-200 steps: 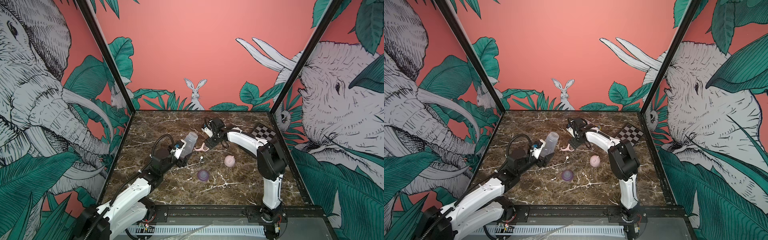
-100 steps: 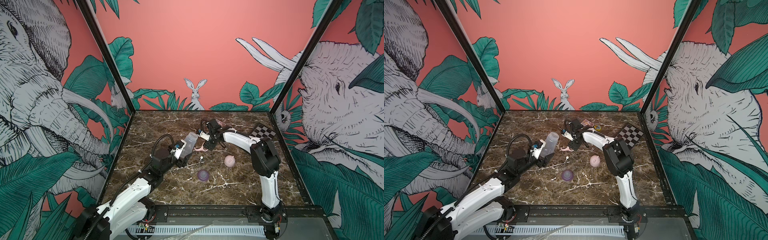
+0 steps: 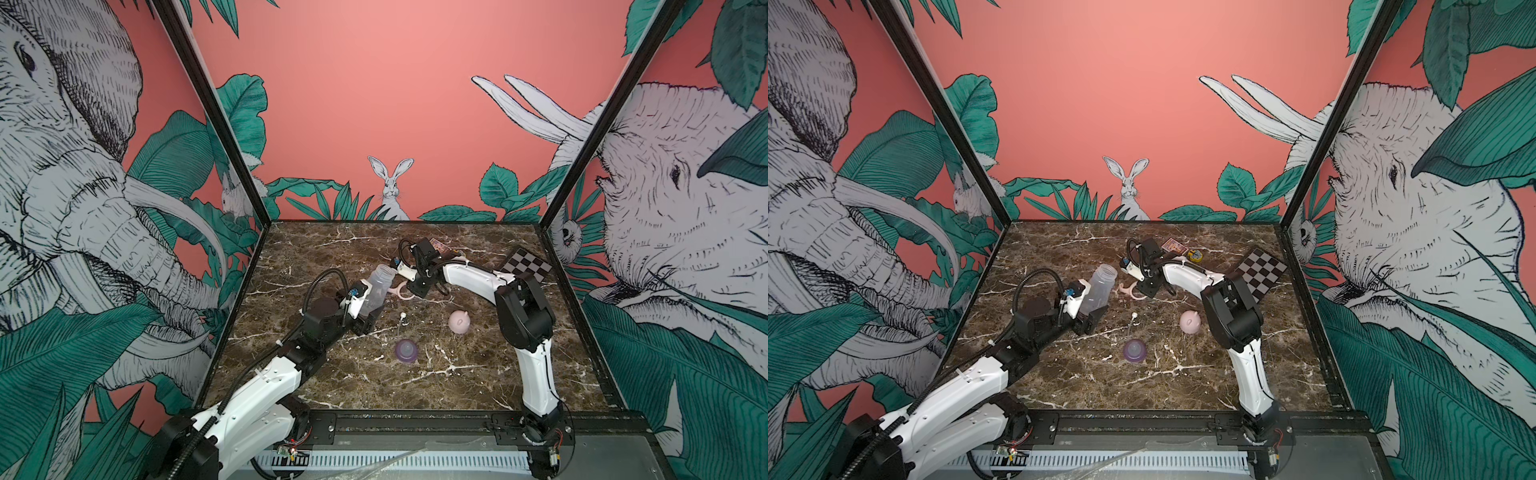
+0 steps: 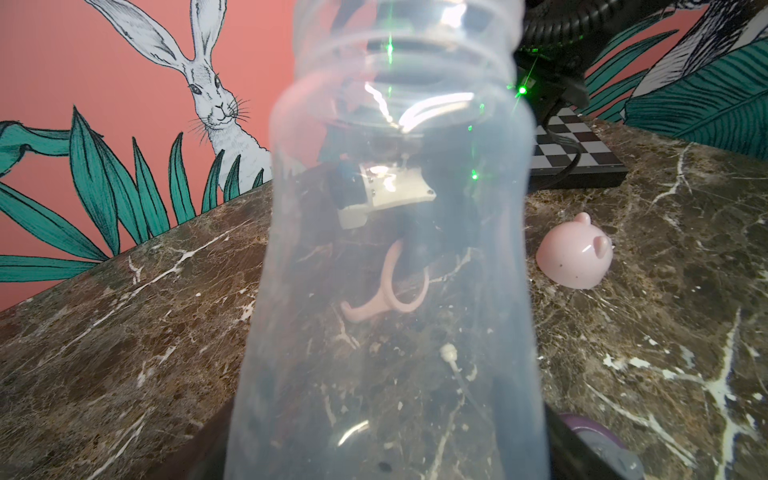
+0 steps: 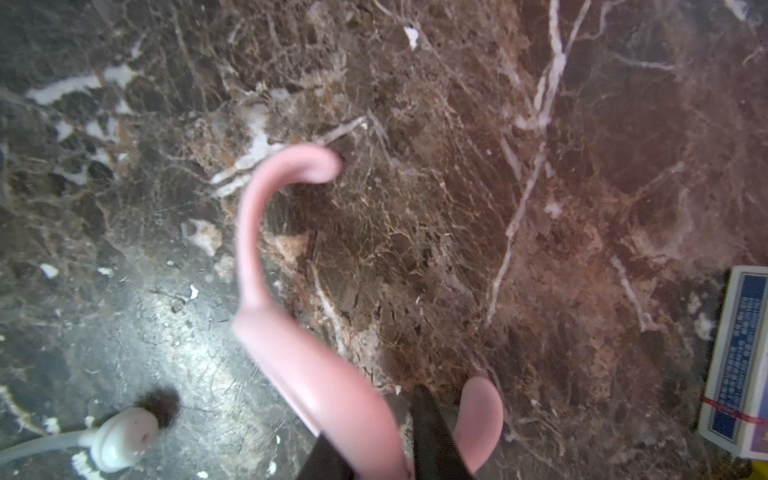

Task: Assemble the baby bottles
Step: Adjust the handle at the center of the board.

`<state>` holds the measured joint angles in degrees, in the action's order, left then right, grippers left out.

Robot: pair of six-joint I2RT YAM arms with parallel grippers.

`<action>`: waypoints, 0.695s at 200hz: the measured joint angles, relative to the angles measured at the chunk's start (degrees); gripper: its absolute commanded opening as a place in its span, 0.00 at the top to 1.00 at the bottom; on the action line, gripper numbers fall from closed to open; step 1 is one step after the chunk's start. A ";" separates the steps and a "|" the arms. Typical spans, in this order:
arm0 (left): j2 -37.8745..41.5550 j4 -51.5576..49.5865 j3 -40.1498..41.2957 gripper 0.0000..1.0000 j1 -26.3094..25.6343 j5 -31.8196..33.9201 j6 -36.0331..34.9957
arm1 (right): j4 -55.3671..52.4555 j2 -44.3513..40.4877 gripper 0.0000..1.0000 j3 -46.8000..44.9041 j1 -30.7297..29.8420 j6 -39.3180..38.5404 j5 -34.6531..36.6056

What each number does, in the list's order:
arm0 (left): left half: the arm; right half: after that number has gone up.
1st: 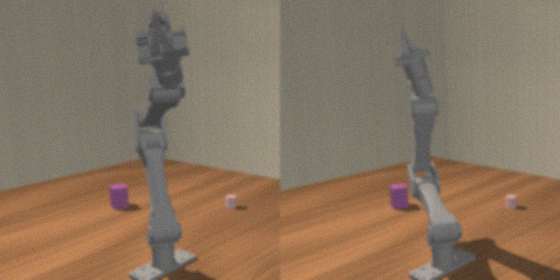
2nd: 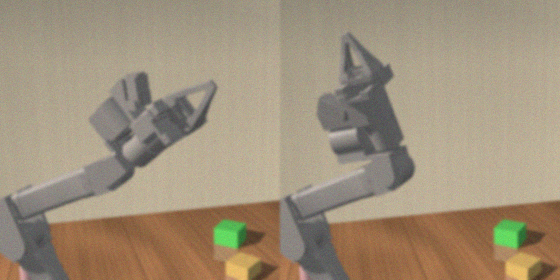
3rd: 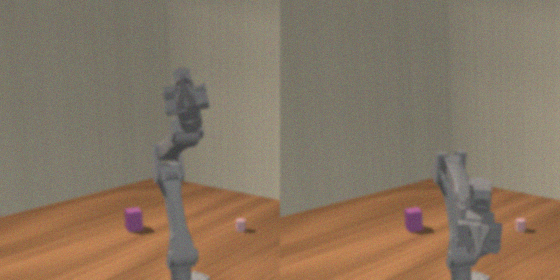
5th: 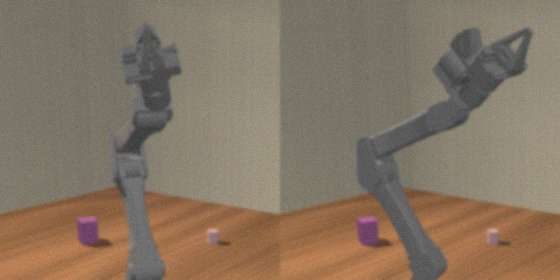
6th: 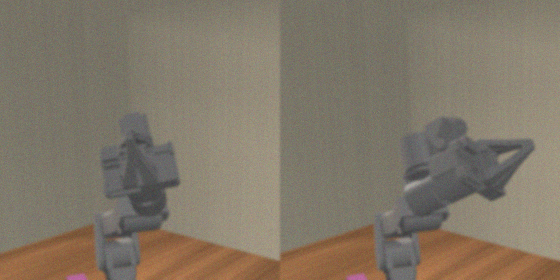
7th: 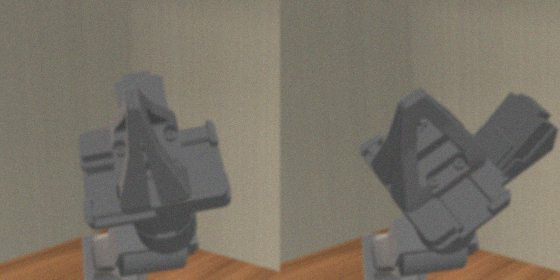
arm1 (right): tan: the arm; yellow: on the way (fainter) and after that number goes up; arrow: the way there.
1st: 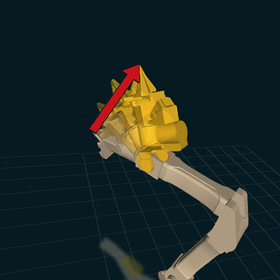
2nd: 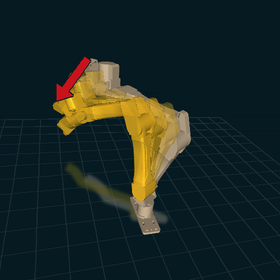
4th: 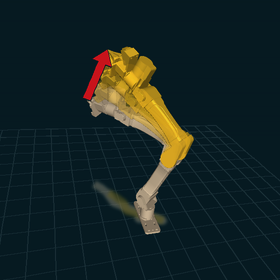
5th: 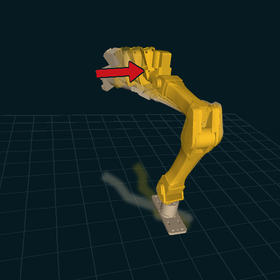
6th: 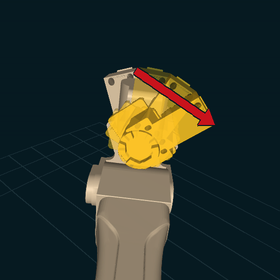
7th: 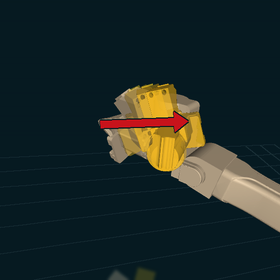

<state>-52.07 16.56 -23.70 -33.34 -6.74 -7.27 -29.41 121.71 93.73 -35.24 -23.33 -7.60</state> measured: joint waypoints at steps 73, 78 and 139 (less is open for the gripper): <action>0.02 0.07 0.28 0.30 0.00 0.13 0.20 | -4.81 -0.17 0.86 1.88 0.00 21.92 2.08; 0.02 0.11 0.28 0.30 0.00 0.13 0.20 | -4.85 -0.28 0.86 1.53 0.00 23.98 2.27; -0.59 2.05 0.92 0.30 0.00 0.11 0.44 | 0.02 -5.73 0.52 -7.96 0.00 45.88 8.33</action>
<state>-52.66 18.61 -22.79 -33.34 -6.63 -6.83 -29.39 115.98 85.78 -35.24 22.55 0.73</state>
